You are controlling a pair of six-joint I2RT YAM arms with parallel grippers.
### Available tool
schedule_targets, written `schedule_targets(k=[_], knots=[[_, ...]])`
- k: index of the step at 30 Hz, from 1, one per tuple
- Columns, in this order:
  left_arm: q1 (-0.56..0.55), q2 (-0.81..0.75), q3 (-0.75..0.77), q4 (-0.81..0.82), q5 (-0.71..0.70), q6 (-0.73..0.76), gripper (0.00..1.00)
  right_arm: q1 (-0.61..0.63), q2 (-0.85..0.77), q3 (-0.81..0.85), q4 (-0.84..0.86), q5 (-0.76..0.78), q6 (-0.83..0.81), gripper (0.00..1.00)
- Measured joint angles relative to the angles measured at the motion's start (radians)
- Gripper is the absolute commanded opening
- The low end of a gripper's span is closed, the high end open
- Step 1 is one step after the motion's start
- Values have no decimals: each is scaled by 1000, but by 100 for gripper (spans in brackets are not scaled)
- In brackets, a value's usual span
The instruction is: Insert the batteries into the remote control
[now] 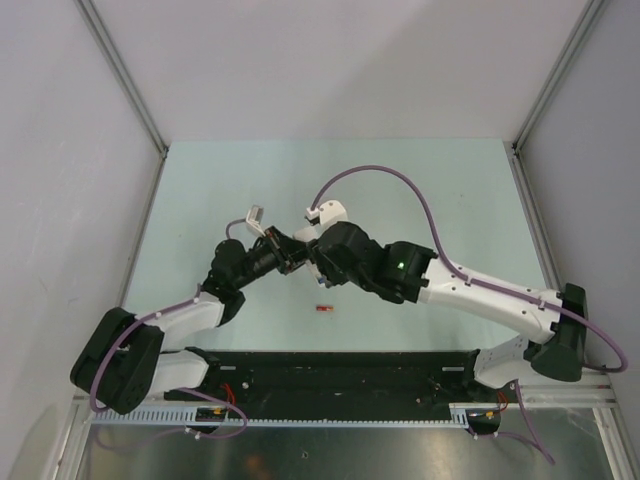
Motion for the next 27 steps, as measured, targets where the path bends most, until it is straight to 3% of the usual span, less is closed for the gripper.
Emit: schedule_targets(k=[12, 27], knots=[[-2, 71, 45, 108, 16, -79, 0, 23, 131, 150, -127, 82, 27, 21], [-2, 124, 51, 204, 37, -158, 0, 26, 153, 199, -232, 171, 60, 20]])
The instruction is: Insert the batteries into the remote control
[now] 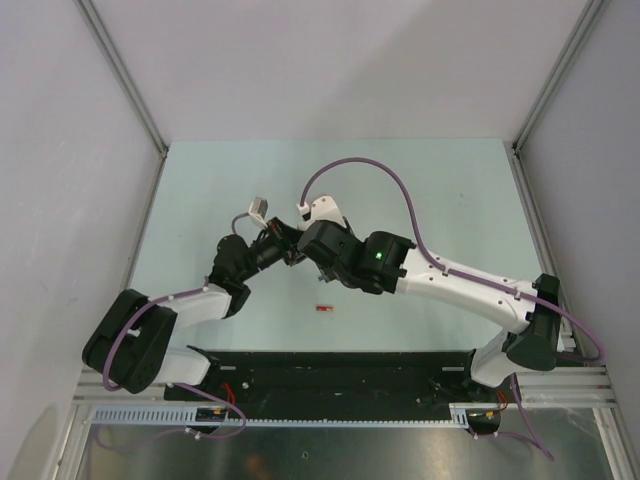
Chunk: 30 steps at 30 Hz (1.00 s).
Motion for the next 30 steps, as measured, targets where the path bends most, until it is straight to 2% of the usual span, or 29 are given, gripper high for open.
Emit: schedule_targets(k=[11, 30], knots=[[-2, 5, 0, 0, -2, 0, 0, 4, 37, 42, -30, 5, 3, 25], [-6, 6, 0, 2, -31, 0, 0, 6, 38, 43, -46, 8, 48, 26]])
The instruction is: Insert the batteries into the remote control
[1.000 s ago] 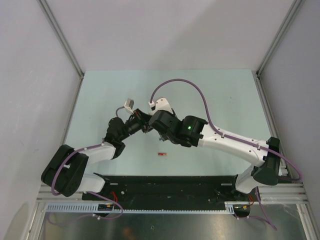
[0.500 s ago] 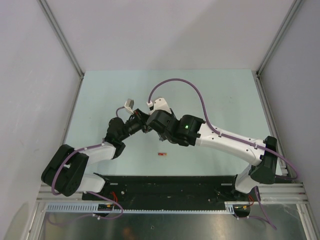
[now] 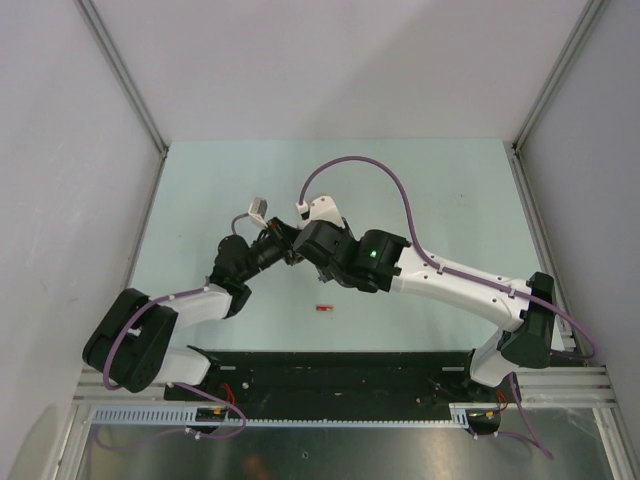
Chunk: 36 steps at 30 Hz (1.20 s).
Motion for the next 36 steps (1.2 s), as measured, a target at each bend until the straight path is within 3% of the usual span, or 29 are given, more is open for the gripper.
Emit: schedule_targets(k=[8, 17, 36], knots=[[-5, 0, 0, 2, -17, 0, 0, 0, 0, 2, -6, 7, 15, 43], [-7, 0, 0, 5, -22, 0, 0, 0, 4, 11, -16, 10, 26, 54], [-8, 0, 0, 10, -28, -6, 0, -4, 14, 36, -18, 25, 33, 66]])
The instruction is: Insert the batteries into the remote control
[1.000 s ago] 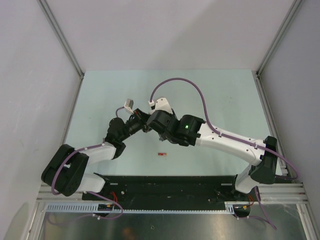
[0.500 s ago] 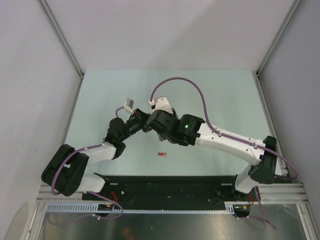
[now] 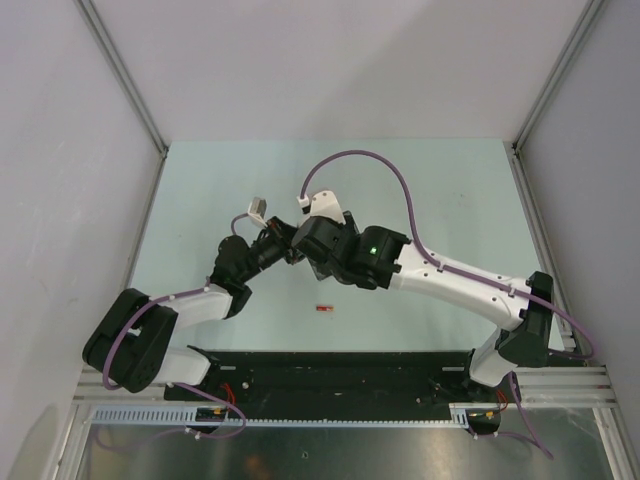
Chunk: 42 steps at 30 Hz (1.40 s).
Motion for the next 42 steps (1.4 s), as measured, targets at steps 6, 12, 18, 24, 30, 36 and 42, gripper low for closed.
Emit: schedule_targets(k=[6, 12, 18, 24, 30, 36, 42], knots=[[0, 0, 0, 14, -6, -6, 0, 5, -5, 31, 11, -4, 6, 69], [0, 2, 0, 29, -12, -10, 0, 1, -84, 5, 50, -18, 33, 70], [0, 8, 0, 43, 6, -10, 0, -133, -452, -353, 267, -129, 86, 69], [0, 11, 0, 60, 35, -10, 0, -320, -622, -524, 443, -335, 153, 67], [0, 11, 0, 95, 50, -10, 0, -355, -597, -617, 573, -510, 201, 70], [-2, 12, -2, 123, 62, -11, 0, -471, -635, -793, 739, -720, 310, 73], [-3, 25, -2, 157, 66, -28, 0, -531, -645, -890, 938, -888, 420, 74]])
